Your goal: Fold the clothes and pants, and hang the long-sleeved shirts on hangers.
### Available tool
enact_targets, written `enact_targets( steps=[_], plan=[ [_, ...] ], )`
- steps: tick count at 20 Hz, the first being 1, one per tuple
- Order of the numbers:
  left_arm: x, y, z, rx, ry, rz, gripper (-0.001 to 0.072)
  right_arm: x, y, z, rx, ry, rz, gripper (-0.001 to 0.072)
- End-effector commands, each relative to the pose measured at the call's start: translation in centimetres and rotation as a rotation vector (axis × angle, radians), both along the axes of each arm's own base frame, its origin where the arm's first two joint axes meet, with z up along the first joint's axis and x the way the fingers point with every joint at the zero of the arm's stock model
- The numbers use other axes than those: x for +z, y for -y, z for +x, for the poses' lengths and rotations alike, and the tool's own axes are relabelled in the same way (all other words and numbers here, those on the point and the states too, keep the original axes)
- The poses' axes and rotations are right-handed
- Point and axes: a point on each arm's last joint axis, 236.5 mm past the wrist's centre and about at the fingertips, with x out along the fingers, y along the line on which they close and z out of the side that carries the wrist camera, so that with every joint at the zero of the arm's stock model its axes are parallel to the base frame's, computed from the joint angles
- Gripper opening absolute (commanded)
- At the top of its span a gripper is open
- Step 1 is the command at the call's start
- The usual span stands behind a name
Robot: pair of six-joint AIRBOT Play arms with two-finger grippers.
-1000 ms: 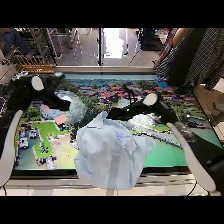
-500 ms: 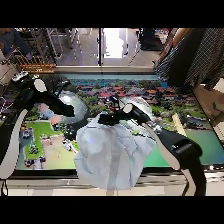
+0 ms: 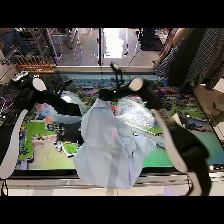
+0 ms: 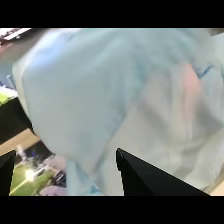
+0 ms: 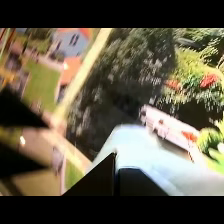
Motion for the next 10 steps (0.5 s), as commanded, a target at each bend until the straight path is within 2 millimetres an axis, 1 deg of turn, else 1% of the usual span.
enact_targets(
  steps=[1,3,4,5,6,7,8,9,10],
  plan=[
    [0.7,1.3,-0.7,-0.030,-0.018,-0.056,0.0715,5.3,7.8,-9.6,0.182,0.031,-0.260,0.0016],
    [1.6,3.1,-1.1,-0.096,0.008,-0.123,0.0715,6.4,14.1,-12.7,0.125,0.028,-0.453,0.0016],
    [2.3,4.3,-1.5,-0.133,0.018,-0.171,0.0716,7.1,16.9,-14.2,0.094,0.020,-0.526,0.0016],
    [2.9,5.6,-2.1,-0.189,0.033,-0.217,0.0716,7.9,18.7,-15.4,0.071,0.012,-0.564,0.0016],
    [3.3,6.6,-2.7,-0.251,0.050,-0.242,0.0716,8.8,20.2,-16.5,0.046,0.008,-0.584,0.0016],
    [3.2,7.4,-3.6,-0.315,0.054,-0.241,0.0718,9.5,21.1,-16.8,0.020,0.024,-0.582,0.0016],
    [2.8,8.1,-4.8,-0.376,0.034,-0.241,0.0719,9.8,21.8,-17.2,0.005,0.030,-0.586,0.0016],
    [2.3,9.0,-6.1,-0.420,-0.003,-0.241,0.0720,9.4,22.5,-17.4,0.006,0.024,-0.596,0.0016],
    [1.6,9.7,-6.9,-0.449,-0.033,-0.236,0.0720,8.4,23.4,-17.5,-0.009,-0.011,-0.611,0.0016]
  ],
)
